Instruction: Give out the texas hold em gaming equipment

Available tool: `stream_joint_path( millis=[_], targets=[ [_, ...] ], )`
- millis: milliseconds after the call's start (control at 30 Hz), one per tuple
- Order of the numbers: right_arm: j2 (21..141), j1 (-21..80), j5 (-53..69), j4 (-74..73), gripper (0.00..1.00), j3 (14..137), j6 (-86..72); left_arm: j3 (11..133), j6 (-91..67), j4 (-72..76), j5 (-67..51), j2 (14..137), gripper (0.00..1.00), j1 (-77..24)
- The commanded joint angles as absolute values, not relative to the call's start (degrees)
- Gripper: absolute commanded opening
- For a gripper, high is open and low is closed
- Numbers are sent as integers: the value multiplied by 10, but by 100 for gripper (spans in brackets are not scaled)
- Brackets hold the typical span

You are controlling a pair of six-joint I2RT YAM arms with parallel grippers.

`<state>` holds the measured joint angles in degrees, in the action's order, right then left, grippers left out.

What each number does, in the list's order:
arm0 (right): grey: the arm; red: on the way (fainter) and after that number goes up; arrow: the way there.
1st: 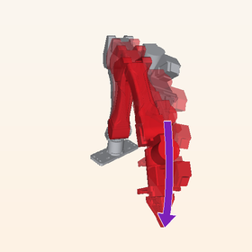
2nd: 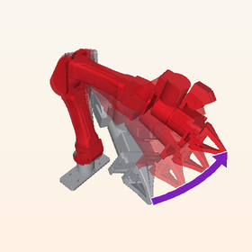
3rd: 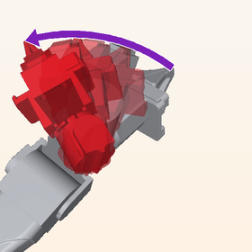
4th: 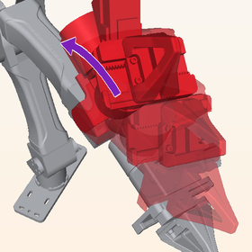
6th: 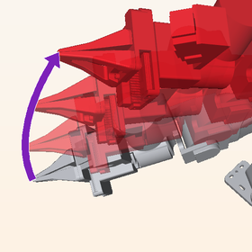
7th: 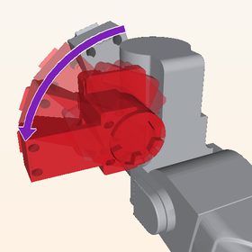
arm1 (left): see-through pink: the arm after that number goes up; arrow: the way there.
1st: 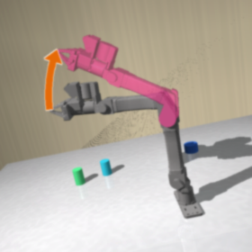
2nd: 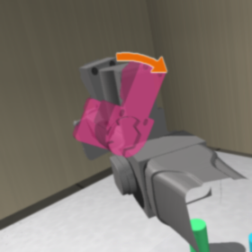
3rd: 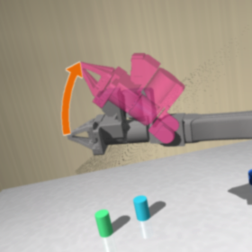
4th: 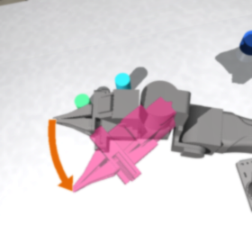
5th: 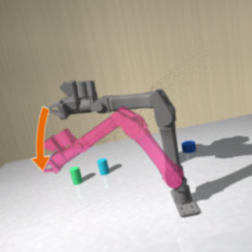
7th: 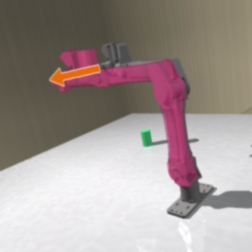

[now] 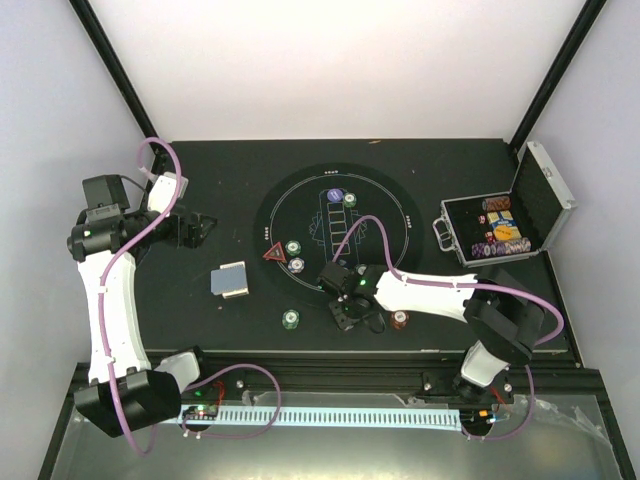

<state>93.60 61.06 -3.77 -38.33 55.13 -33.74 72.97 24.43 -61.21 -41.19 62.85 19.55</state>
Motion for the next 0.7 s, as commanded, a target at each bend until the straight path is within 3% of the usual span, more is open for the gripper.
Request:
stream_joint_path(
  millis=[0,433,667],
  targets=[
    [935,614,-34,-374,59,549,-340,753,245,-617,-416,625,99,199],
    [937,615,-28,-366,46,540,-345,752,248,-616,-411,623,99,199],
    [924,615,-34,-382,30,554,-343,755,249,-616,-411,624,99,199]
  ],
)
